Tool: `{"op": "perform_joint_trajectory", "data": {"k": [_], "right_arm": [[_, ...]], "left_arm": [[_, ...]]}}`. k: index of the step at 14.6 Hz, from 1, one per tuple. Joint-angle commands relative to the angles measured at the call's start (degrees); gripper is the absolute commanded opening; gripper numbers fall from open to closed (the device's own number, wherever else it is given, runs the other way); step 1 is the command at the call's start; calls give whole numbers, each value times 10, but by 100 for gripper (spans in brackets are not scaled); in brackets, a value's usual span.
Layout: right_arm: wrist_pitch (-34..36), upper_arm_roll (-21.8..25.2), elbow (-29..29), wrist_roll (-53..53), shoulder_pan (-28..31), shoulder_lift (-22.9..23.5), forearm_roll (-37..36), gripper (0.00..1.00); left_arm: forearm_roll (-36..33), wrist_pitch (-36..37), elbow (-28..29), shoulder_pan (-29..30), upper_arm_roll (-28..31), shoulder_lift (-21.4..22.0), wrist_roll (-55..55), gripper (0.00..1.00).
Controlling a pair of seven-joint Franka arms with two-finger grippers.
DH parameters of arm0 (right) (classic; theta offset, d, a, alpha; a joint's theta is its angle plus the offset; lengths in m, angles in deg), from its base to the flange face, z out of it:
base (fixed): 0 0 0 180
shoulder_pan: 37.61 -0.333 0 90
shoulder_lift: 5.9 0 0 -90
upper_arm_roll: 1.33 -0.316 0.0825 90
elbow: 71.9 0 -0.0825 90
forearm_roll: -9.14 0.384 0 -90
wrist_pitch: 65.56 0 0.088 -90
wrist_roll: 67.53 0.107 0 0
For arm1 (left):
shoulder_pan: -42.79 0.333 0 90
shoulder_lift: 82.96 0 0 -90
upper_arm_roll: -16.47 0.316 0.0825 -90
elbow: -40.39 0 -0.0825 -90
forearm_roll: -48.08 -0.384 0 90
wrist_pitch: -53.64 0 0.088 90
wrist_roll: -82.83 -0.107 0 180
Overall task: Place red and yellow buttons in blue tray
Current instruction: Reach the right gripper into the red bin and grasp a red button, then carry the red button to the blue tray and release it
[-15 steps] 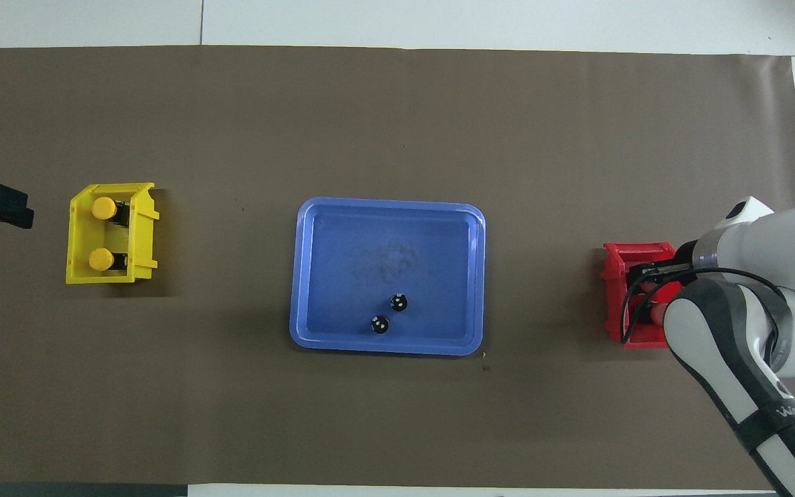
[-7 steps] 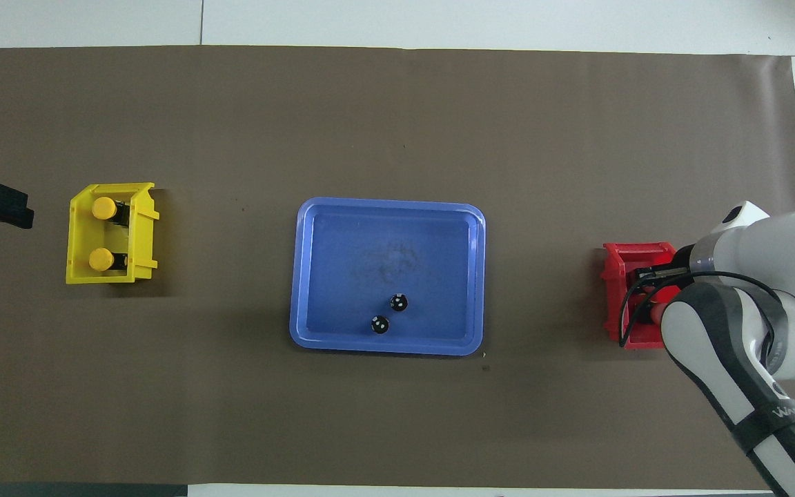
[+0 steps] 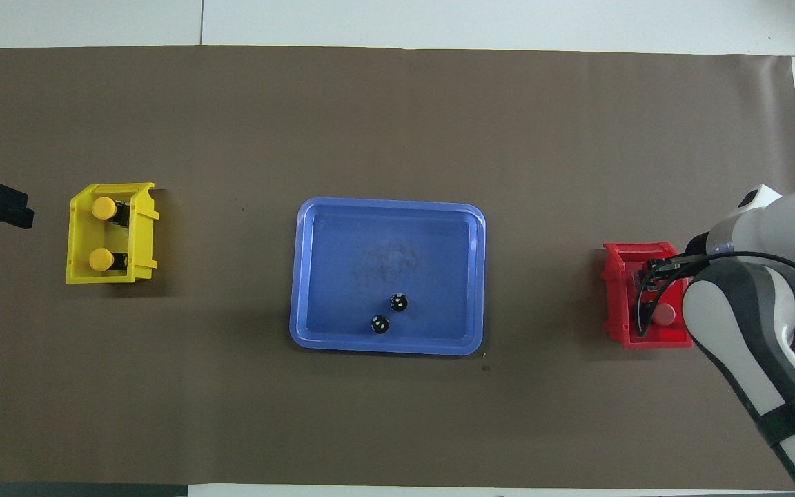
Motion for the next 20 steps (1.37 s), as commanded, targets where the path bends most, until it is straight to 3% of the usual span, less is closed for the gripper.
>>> {"op": "perform_joint_trajectory", "data": {"k": [1,4,8,12,15,17,20], "right_arm": [[104,-4,-153,-2,-14,56,9,30],[142,-4,-265,94,-77,100,11,30],[121,-6,-335,259,-189,156,11,30],[30,-7,-347,407,-306,225,0,30],[15,-6,-377,478,-363,303,-41,30],[-30,-7,-367,485,-366,308,-36,30],[-44,-7,-345,488,-376,308,-35,30]], "left_arm": [[8,1,17,4,0,17,-4,100],[9,1,17,4,0,17,-4,100],[8,1,17,4,0,17,-4,100],[9,1,17,4,0,17,-4,100],[8,1,17,4,0,17,-4,100],[9,1,17,4,0,17,-4,100],[8,1,17,4,0,17,-4,100]]}}
